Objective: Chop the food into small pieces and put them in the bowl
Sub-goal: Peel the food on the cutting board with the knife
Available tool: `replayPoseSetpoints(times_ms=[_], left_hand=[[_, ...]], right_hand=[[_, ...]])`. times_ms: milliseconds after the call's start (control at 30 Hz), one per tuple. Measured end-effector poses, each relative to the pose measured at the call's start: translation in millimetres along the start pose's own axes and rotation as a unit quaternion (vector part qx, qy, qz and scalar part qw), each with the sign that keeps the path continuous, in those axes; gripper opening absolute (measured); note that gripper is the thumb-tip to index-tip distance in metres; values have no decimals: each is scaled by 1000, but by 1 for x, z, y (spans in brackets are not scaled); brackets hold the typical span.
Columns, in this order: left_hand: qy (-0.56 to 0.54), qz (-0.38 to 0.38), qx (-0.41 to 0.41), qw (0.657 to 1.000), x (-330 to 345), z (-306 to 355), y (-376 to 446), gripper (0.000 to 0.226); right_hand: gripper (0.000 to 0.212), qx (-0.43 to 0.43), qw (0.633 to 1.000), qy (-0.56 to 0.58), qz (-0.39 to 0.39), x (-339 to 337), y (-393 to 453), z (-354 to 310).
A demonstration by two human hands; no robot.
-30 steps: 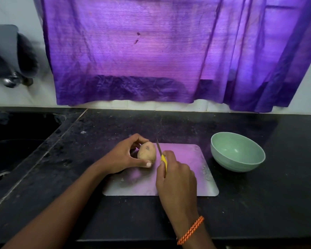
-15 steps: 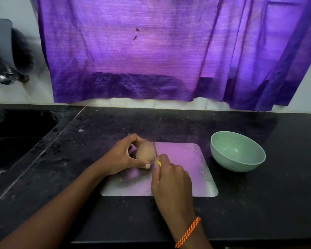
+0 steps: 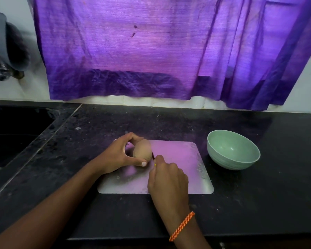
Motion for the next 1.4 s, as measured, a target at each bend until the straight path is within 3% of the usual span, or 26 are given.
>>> replayPoseSetpoints(times_ms=[200, 367, 767, 933, 1067, 1167, 1400], left_hand=[[-13, 18, 0, 1000, -1, 1, -4, 70], [-17, 12, 16, 1000, -2, 3, -4, 64], [-20, 0, 26, 999, -6, -1, -3, 55], [-16, 3, 19, 1000, -4, -1, -3, 58], [-20, 2, 15, 1000, -4, -1, -3, 63], [-19, 0, 19, 1000, -4, -1, -3, 58], [-23, 7, 19, 1000, -4, -2, -5, 57]], right_hand=[[16, -8, 994, -21, 105, 4, -2, 4], [20, -32, 989, -4, 147, 6, -2, 3], [17, -31, 995, -7, 91, 9, -5, -9], [24, -14, 995, -22, 98, 15, -10, -14], [36, -18, 999, 5, 28, 16, 1, -13], [33, -26, 998, -4, 51, 13, 0, -10], [36, 5, 1000, -3, 13, 11, -2, 1]])
Point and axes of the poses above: each hand's wrist, its own y-axis towards the middle knuckle, its own x-axis out of the palm, z = x × y, the point moved 2 cm from there along y, towards the middle knuckle, and after that the axes turned 11 degrees about y, right-handed, at the moved point
